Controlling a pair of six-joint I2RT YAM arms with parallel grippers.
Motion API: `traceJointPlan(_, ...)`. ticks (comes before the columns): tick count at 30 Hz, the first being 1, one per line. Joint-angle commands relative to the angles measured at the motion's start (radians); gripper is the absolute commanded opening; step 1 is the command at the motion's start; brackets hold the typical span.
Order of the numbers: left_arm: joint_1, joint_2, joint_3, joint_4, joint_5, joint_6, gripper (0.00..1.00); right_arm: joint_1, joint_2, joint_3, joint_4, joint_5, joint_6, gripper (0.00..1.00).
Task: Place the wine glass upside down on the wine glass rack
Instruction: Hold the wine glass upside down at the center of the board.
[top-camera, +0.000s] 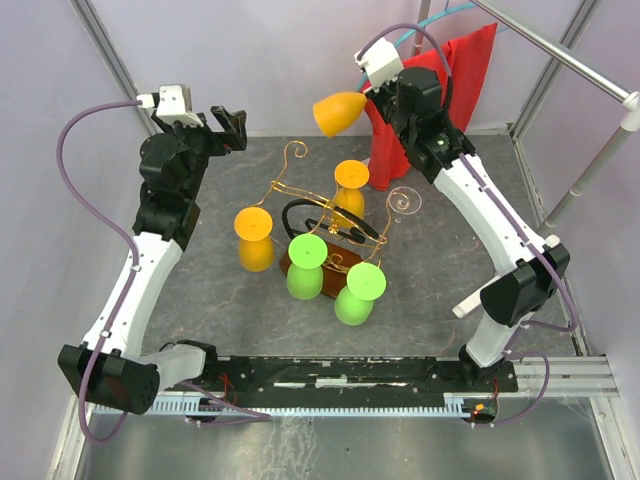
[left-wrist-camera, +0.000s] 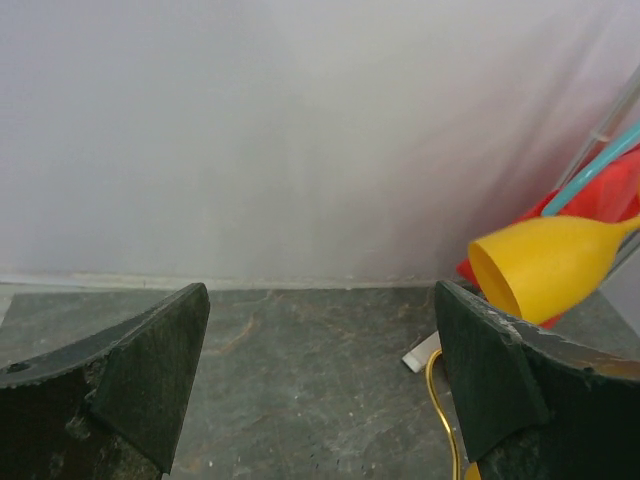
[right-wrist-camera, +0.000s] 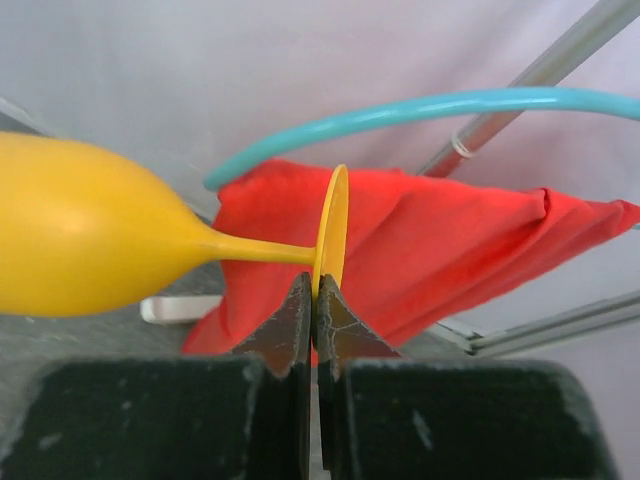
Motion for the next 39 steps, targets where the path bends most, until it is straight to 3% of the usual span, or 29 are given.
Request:
traceJointPlan(1,-0.001,0.007,0.049,-0.036,-0.099,0.045,0.99,0.032,-0.052,-0.084,0.077,0.078,-0.207,0.01)
traceJointPlan(7,-0.001,0.014,0.079,-0.085,-0.151,0.053,0.99,0.101,-0.081,-0.223,0.216,0.124,-0.438,0.01)
traceJointPlan(17,-0.001,-0.023,0.039,-0.093,-0.188,0.066,0.99,0.213,-0.178,-0.399,0.324,0.016,-0.666,0.01)
traceJointPlan(28,0.000,-0.063,-0.011,-0.088,-0.249,0.039,0.99,0.295,-0.273,-0.447,0.210,-0.163,-0.719,0.01)
traceJointPlan(39,0.001,-0.110,-0.053,-0.086,-0.269,0.042,0.99,0.380,-0.219,-0.458,0.235,-0.168,-0.794,0.01)
